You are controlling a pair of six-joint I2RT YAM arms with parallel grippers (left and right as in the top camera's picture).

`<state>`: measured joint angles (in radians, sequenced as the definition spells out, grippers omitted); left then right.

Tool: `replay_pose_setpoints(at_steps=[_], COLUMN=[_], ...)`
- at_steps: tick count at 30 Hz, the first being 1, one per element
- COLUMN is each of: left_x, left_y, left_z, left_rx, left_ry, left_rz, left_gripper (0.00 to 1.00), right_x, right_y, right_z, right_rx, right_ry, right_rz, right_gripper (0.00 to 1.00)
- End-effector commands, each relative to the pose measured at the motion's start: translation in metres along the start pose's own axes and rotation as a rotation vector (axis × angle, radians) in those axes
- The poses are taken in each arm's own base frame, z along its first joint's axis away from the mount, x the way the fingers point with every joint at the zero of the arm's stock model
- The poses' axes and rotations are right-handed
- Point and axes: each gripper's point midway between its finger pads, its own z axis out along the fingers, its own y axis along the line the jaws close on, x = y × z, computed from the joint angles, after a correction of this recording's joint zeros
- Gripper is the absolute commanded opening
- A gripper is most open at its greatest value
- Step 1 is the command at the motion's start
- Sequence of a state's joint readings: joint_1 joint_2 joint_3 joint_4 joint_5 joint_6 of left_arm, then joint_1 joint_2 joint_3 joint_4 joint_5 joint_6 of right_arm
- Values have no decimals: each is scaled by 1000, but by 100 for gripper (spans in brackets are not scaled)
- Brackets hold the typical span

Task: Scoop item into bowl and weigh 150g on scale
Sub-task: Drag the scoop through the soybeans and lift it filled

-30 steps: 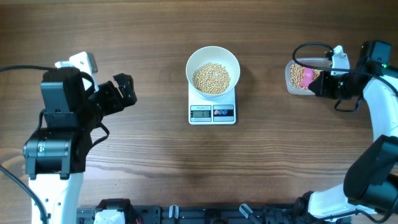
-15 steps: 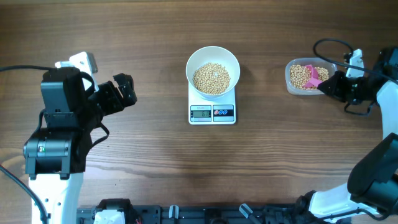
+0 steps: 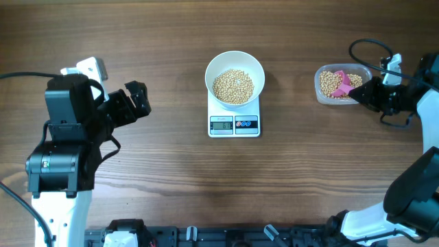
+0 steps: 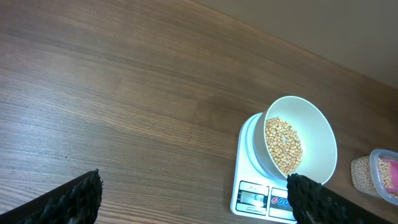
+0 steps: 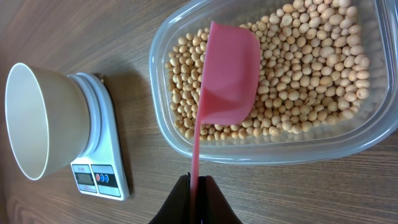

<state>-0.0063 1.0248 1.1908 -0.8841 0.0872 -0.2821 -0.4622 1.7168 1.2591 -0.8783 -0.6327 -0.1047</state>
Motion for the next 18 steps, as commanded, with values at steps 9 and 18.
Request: replay_pose_setpoints(at_steps=[9,18], left_x=[-7,-7], left_y=[1,1], left_z=[-3,-3], left_rx=[-8,-8], left_ry=[-19,-19], left_rz=[11,11], left_gripper=[100,100], right_x=[-1,-5], right_y=[-7,-8], right_z=[-4,-8], right_rx=[-82,-225], right_ry=[-17,-44], right_rz=[70,148], right_gripper=[4,4])
